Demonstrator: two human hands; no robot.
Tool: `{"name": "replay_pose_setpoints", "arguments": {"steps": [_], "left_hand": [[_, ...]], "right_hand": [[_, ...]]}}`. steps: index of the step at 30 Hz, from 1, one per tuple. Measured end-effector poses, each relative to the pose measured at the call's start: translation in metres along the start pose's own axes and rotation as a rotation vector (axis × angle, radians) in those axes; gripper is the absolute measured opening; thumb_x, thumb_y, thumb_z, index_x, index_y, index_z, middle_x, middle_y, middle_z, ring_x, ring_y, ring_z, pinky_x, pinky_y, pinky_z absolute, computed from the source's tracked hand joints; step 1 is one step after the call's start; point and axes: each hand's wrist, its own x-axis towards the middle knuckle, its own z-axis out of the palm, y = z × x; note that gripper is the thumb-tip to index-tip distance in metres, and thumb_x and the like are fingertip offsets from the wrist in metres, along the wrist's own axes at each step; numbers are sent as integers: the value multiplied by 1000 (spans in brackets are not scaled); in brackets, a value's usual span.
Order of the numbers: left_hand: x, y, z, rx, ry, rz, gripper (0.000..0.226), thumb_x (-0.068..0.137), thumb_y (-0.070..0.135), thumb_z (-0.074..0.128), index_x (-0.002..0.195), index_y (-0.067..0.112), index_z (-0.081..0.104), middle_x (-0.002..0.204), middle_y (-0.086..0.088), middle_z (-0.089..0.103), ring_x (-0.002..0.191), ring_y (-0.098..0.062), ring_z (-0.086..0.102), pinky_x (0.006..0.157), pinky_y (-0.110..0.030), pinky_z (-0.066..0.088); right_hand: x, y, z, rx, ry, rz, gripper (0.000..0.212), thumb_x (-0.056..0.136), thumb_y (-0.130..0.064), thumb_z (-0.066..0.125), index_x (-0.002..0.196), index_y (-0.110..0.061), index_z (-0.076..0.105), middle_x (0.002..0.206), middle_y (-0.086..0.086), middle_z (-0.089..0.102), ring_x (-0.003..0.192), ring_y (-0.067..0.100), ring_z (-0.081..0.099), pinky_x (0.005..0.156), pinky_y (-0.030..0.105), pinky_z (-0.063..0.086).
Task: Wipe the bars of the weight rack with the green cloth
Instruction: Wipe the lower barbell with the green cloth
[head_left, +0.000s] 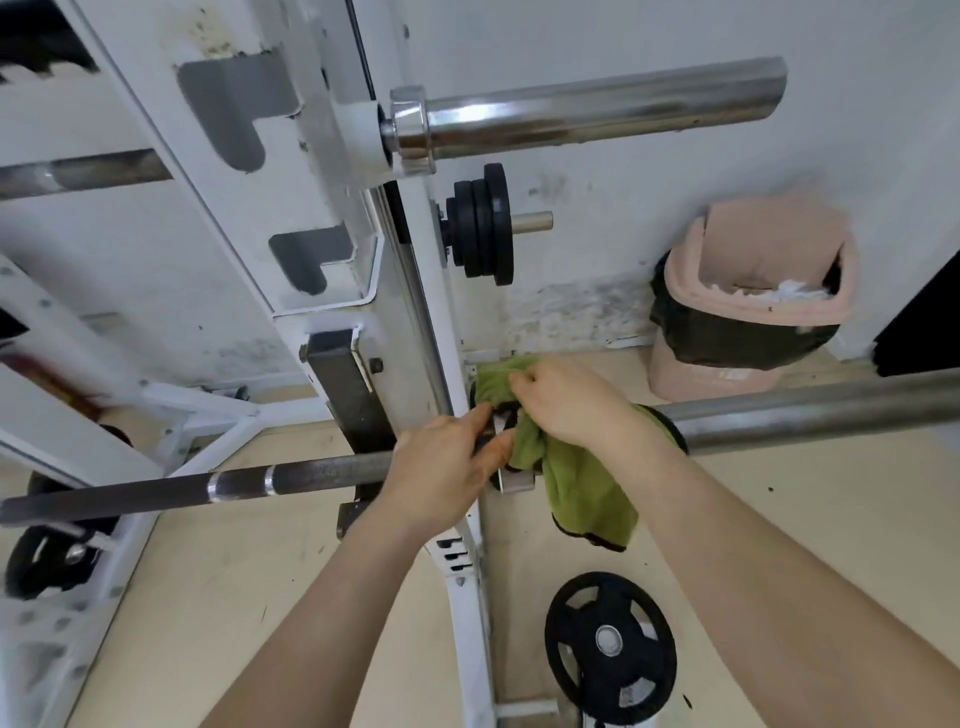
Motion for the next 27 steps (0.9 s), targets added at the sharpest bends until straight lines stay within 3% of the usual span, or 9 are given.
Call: {"name": "replay_pose_setpoints", "arguments": {"steps": [4, 7, 10, 12, 15, 17, 19, 23, 27], "left_hand": [[-6, -4, -1, -1, -30, 56, 63, 77, 77, 37, 123, 37, 49, 82, 22, 48, 90, -11, 45, 79, -34, 36], [-8, 0, -2, 14, -35, 48, 63, 70, 81, 47, 118, 39, 50, 80, 30, 41, 90, -7, 41, 81, -33, 37], [-9, 0, -5, -74, -14, 1, 66, 67, 78, 55, 121, 41, 52, 91, 24, 53, 94, -7, 52, 83, -32, 44], [-11, -2, -6, -237, 19, -40, 60, 67, 69, 66, 120, 44, 54, 104, 21, 61, 98, 3, 56, 85, -21, 47], [-15, 2, -6, -443, 113, -82, 43, 70, 42, 81, 108, 37, 62, 97, 27, 62, 90, 16, 56, 76, -6, 44], [-15, 4, -4, -486, 149, -117, 43, 68, 30, 86, 104, 33, 63, 92, 19, 67, 77, 5, 62, 71, -18, 52], [-16, 5, 0, -489, 160, -132, 47, 64, 29, 88, 103, 31, 61, 88, 11, 68, 73, -6, 63, 69, -32, 56], [-27, 13, 7, -383, 298, -52, 36, 70, 14, 81, 99, 26, 65, 87, 19, 61, 91, -12, 55, 77, -34, 52], [-40, 9, 6, -287, 455, 18, 19, 73, -5, 63, 77, 12, 70, 92, 9, 65, 96, -16, 54, 82, -36, 52]], "right_hand": [[26, 5, -6, -100, -58, 122, 27, 98, -15, 37, 93, -6, 62, 86, 6, 52, 86, 28, 55, 73, 30, 45], [29, 6, -4, -119, 111, 101, 30, 99, -20, 35, 74, -14, 51, 79, 1, 52, 76, 23, 52, 67, 30, 41], [28, 10, -4, 52, 228, -51, 45, 104, -31, 31, 65, -16, 47, 68, 1, 52, 67, 20, 52, 58, 30, 35], [21, 8, -6, 181, 204, -119, 46, 104, -34, 31, 63, -16, 45, 64, 2, 52, 62, 19, 51, 58, 31, 36], [8, 3, -5, 134, 30, -167, 44, 103, -39, 32, 72, -16, 53, 70, 2, 57, 67, 20, 56, 63, 33, 42], [-8, -1, 2, -14, 18, -201, 40, 101, -43, 31, 91, -17, 59, 82, 1, 62, 77, 21, 59, 70, 37, 49], [-27, -2, 10, -96, 162, -264, 33, 102, -40, 31, 99, -18, 56, 86, 2, 63, 78, 25, 59, 69, 39, 50], [-57, 2, 29, -49, 436, -406, 19, 100, -23, 43, 102, -11, 58, 86, 6, 65, 75, 31, 60, 60, 36, 42], [-80, 10, 45, 3, 494, -560, 25, 92, -9, 49, 114, -9, 60, 107, 14, 68, 103, 32, 64, 74, 42, 55]]}}
